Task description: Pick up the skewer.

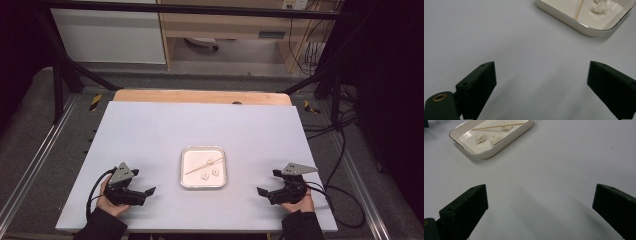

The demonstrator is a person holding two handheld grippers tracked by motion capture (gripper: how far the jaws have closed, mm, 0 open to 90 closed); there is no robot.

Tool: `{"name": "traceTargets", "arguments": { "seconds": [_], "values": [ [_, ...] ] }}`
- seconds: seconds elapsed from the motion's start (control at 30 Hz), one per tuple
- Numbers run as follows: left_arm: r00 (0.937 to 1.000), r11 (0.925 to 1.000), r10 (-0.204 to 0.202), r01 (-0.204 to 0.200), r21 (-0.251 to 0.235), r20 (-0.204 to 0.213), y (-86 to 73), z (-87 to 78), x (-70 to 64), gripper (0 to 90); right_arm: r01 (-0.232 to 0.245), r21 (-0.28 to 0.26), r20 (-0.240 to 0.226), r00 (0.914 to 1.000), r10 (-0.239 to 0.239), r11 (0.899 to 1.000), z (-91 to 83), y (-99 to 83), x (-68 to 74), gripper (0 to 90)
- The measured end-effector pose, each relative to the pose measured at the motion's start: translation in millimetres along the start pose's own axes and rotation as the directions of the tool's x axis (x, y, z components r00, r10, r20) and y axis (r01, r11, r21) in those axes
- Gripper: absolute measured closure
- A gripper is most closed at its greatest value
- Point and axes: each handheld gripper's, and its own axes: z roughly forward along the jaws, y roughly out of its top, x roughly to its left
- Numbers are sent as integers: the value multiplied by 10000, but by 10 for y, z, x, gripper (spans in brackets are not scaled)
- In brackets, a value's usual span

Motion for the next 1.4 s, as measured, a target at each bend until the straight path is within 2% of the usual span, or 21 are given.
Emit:
{"name": "traceTargets", "arguments": {
  "seconds": [0.8,1.4],
  "values": [
    [9998,9998,186,-186,63,50,61,33,-50,90,53,27,6,10000,-53,10000,9,0,0,7],
    [9990,9991,393,-397,153,211,173,108,-156,90,108,63,10,9999,-108,9999,12,-2,3,7]
  ]
}}
